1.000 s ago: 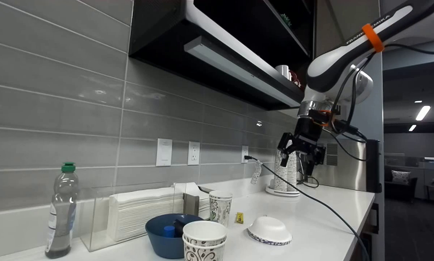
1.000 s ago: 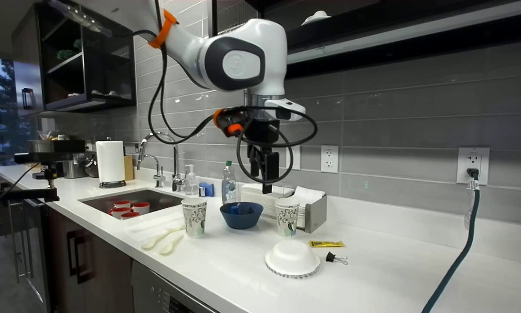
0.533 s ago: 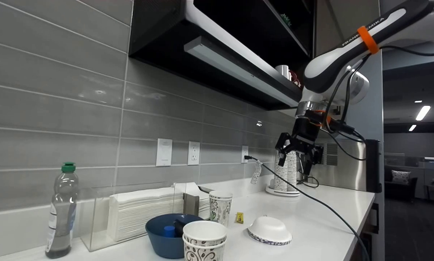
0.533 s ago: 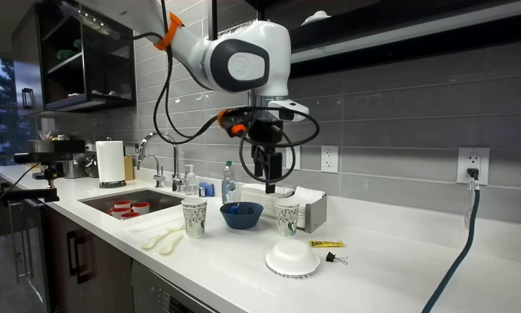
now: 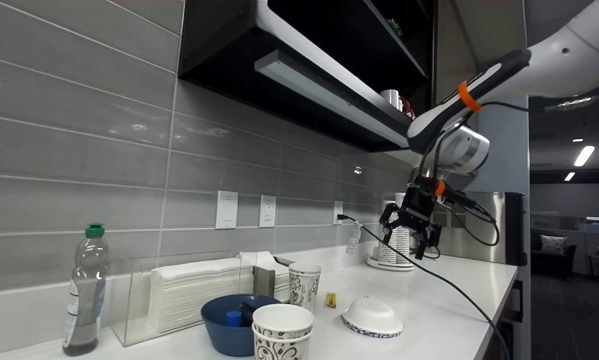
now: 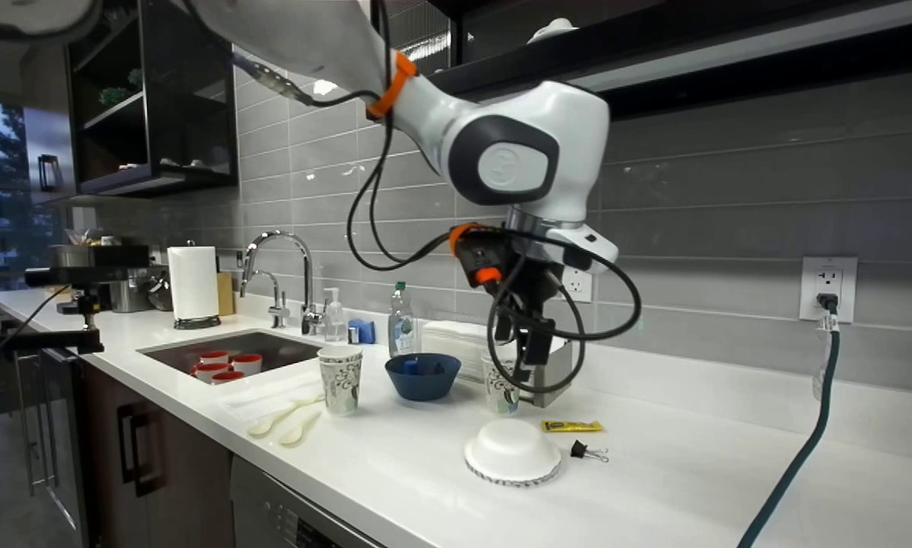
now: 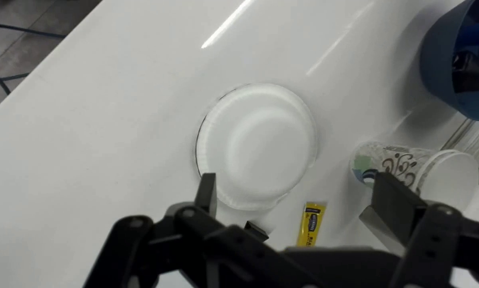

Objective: Pick up the small black object on the right and put it on the blue block inside the blue bowl

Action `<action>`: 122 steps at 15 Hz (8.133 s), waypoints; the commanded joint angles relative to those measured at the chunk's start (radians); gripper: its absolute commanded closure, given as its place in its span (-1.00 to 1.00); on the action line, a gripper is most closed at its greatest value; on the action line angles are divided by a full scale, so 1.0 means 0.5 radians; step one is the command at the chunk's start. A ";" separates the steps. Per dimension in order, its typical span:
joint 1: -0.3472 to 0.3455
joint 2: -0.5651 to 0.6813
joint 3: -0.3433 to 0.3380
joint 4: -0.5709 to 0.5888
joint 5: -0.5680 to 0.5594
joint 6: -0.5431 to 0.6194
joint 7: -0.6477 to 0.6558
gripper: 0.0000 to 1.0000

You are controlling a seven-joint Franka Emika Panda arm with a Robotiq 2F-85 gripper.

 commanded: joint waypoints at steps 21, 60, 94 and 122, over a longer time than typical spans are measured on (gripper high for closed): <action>0.092 1.017 -0.036 0.868 -0.214 0.500 1.089 -1.00; -0.183 1.640 0.097 1.792 -0.227 -0.309 1.297 0.24; -0.124 1.203 0.091 1.191 -0.256 -0.274 1.453 -1.00; 0.191 1.319 -0.058 1.071 -0.570 0.368 3.211 0.20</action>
